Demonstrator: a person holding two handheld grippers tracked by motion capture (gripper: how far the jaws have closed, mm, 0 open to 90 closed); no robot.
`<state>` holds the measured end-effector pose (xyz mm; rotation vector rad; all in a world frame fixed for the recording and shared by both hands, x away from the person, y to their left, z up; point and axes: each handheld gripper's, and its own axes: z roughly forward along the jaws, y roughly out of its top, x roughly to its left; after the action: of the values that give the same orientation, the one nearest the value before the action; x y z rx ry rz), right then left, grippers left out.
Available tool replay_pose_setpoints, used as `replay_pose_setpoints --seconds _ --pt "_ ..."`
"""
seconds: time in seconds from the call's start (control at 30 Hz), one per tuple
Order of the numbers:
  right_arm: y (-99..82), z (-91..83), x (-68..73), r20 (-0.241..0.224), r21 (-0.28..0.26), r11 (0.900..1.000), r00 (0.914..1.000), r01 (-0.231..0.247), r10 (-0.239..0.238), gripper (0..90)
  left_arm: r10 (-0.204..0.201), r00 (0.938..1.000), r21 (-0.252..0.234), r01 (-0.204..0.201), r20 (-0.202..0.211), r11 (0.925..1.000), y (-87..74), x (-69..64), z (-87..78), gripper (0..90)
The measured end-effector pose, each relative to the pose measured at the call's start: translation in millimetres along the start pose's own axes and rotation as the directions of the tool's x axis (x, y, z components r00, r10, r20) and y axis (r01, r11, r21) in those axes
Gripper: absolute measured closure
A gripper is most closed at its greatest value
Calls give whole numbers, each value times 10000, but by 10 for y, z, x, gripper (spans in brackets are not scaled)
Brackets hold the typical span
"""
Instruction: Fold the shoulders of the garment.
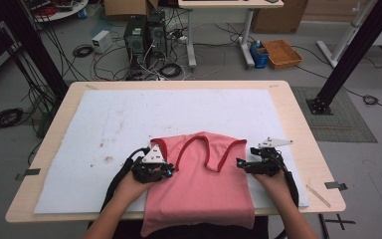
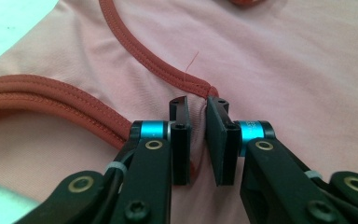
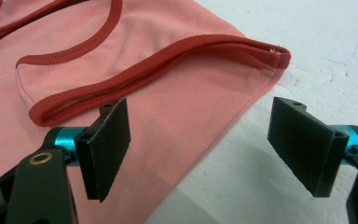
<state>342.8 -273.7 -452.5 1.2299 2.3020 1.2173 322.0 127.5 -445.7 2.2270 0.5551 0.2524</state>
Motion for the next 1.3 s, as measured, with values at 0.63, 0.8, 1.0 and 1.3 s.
replay_pose_setpoints --seconds 0.63,0.8,1.0,1.3 --pt "0 -22 -44 -98 -187 9989 9990 -440 438 209 -1855 9813 -2666 1656 -510 9495 -68 325 -314 238" --pt "20 -70 -44 -324 -870 9955 9989 -374 347 206 -1916 9796 -2789 1677 -605 9456 -73 365 -324 203" --pt "48 -80 -17 -334 -1181 9929 9993 154 -195 205 -1983 9779 -2859 1718 -664 9427 -71 398 -334 191" --pt "42 -116 -60 -266 -1355 9908 9996 29 -66 205 -1993 9765 -2968 1669 -823 9403 -80 439 -350 171"
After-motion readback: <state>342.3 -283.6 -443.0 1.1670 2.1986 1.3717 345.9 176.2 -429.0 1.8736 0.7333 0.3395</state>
